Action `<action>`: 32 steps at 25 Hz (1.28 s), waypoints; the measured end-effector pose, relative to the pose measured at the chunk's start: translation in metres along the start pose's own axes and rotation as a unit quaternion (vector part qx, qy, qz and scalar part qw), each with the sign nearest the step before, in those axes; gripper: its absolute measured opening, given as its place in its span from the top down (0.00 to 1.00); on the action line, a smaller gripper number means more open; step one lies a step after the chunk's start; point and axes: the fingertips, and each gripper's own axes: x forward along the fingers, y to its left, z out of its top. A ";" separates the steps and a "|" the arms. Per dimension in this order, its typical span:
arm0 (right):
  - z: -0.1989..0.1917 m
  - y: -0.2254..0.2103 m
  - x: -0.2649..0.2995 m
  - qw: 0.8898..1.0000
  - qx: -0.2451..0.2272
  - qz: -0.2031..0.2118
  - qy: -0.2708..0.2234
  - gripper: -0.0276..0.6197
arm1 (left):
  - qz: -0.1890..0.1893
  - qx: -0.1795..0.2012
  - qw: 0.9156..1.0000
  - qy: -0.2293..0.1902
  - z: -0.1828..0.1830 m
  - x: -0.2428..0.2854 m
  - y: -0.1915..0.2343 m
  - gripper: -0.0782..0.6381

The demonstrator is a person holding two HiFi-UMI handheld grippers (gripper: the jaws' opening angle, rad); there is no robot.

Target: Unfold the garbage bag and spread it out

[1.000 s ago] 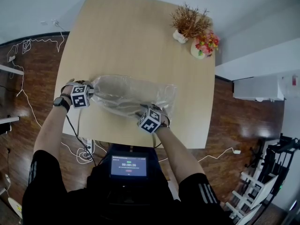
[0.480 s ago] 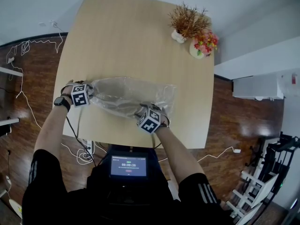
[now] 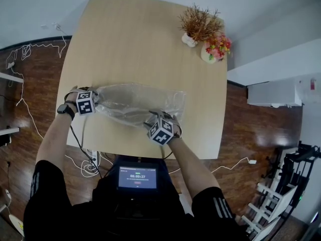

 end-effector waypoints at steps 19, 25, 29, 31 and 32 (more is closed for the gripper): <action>0.027 -0.025 -0.107 0.984 0.053 -0.108 -0.133 0.50 | 0.050 -0.022 0.997 -0.056 0.014 -0.051 -0.007 0.58; 0.036 -0.024 -0.146 0.974 0.075 -0.141 -0.161 0.50 | 0.079 -0.050 0.991 -0.099 0.012 -0.075 -0.017 0.58; 0.043 -0.027 -0.174 0.962 0.102 -0.160 -0.197 0.50 | 0.106 -0.059 0.984 -0.129 0.018 -0.097 -0.023 0.58; 0.047 -0.027 -0.186 0.957 0.108 -0.168 -0.213 0.50 | 0.126 -0.067 0.979 -0.148 0.024 -0.111 -0.024 0.58; 0.049 -0.027 -0.192 0.954 0.110 -0.171 -0.220 0.50 | 0.137 -0.071 0.975 -0.159 0.027 -0.119 -0.023 0.58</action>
